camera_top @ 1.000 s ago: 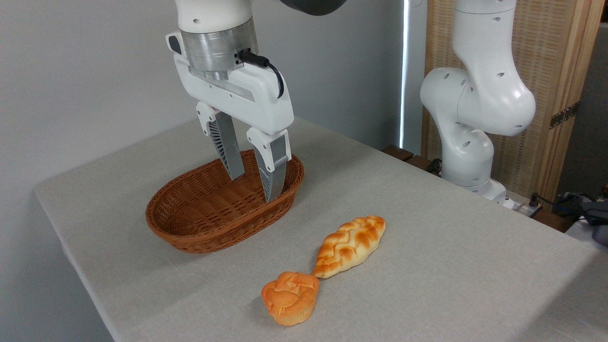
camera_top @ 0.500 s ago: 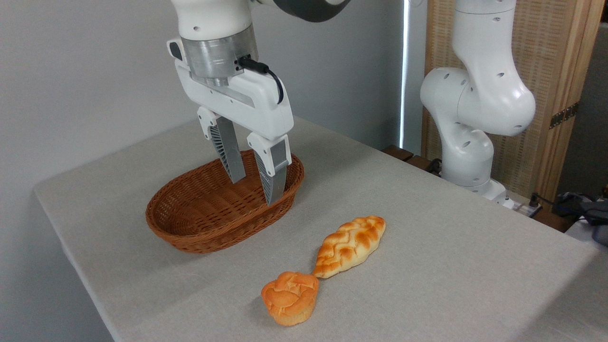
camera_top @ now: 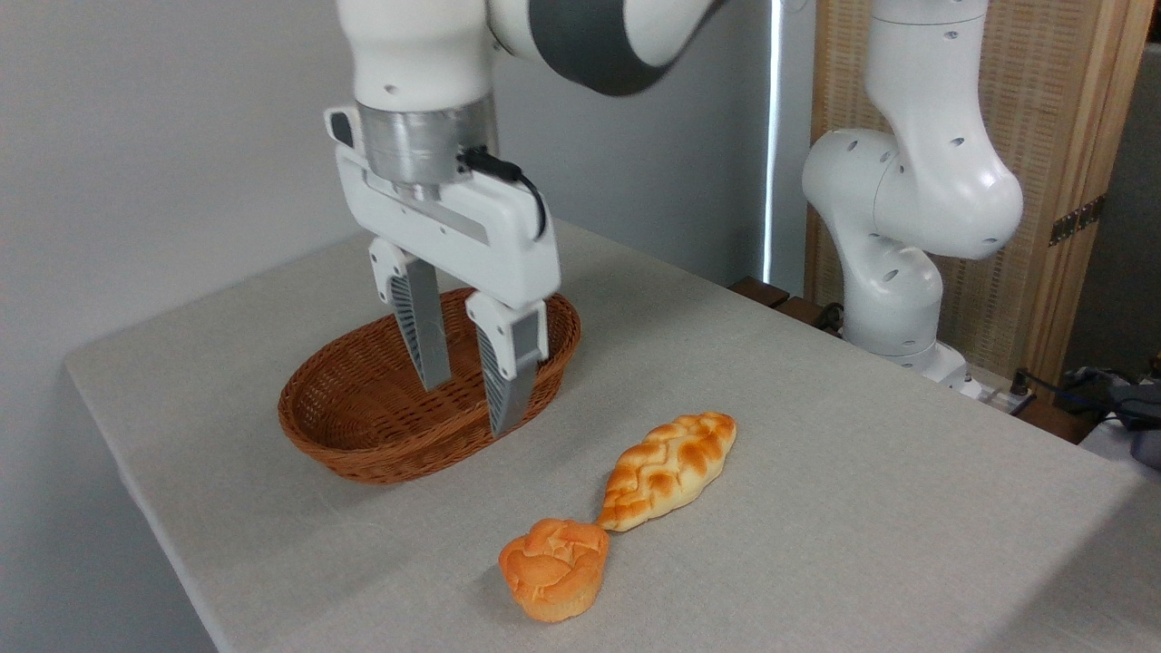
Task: Put bread into the basket
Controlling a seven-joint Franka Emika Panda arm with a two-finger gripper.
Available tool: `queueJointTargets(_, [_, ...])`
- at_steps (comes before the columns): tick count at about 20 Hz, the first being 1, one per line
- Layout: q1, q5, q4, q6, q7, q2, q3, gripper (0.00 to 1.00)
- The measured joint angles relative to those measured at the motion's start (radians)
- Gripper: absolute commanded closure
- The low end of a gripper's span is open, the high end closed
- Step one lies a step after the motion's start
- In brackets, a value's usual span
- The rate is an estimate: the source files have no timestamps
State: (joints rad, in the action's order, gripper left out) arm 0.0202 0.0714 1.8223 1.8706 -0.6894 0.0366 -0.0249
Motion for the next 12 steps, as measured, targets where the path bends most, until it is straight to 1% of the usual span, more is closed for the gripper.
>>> queueJointTargets(2, [-0.026,-0.014,0.063,0.035,-0.014,0.030,-0.002,0.00])
queueJointTargets(3, [-0.036,-0.036,0.093,0.041,-0.023,0.043,-0.003,0.00])
queueJointTargets(5, [-0.043,-0.079,0.140,0.059,-0.040,0.059,-0.004,0.00])
queueJointTargets(6, [-0.043,-0.093,0.164,0.085,-0.042,0.066,-0.004,0.00])
queueJointTargets(8, [-0.042,-0.104,0.220,0.161,-0.044,0.079,-0.004,0.00])
queueJointTargets(12, [-0.041,-0.107,0.311,0.314,-0.046,0.084,-0.002,0.00])
